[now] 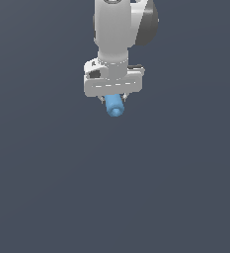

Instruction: Pick up the object and move it to a goal position.

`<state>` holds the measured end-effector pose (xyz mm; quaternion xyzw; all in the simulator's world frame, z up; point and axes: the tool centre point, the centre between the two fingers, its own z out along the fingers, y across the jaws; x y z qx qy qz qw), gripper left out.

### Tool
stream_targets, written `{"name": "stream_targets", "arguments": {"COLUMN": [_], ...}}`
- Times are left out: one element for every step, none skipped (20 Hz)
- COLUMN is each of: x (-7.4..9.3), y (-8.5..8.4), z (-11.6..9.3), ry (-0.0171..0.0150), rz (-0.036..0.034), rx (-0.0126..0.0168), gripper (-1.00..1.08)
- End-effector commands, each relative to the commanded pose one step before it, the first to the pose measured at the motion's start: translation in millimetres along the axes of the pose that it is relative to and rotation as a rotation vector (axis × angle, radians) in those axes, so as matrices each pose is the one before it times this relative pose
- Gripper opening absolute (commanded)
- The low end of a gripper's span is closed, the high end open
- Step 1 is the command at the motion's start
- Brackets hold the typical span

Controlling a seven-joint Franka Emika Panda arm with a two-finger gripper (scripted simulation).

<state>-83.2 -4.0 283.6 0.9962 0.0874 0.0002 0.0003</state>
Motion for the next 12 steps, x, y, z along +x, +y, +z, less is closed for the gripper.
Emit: {"name": "stream_targets", "arguments": {"x": [-8.21,-2.5,-2.25,-1.99,-1.72,-1.45,-1.17,-0.89,-0.6,-0.32,-0.1,0.06], "y": [-3.11,-1.01,-0.91,-0.81,-0.71,-0.61,-0.51,-0.4,-0.3,-0.19,0.12,-0.01], "z": [-13.51,-4.47,-4.06,-3.64,-3.22,-2.8,-2.37,-1.95,-1.53,-1.1,-0.68,-0.18], "ry": [-0.00054,0.0,0.0,0.0,0.0,0.0,0.0,0.0,0.0,0.0,0.00014,0.0], "rz": [0.0001,0.0,0.0,0.0,0.0,0.0,0.0,0.0,0.0,0.0,0.00012,0.0], "rx": [0.00028,0.0,0.0,0.0,0.0,0.0,0.0,0.0,0.0,0.0,0.00045,0.0], "gripper": [-1.0,-1.0,-1.0,-1.0,-1.0,-1.0,-1.0,-1.0,-1.0,-1.0,-1.0,-1.0]}}
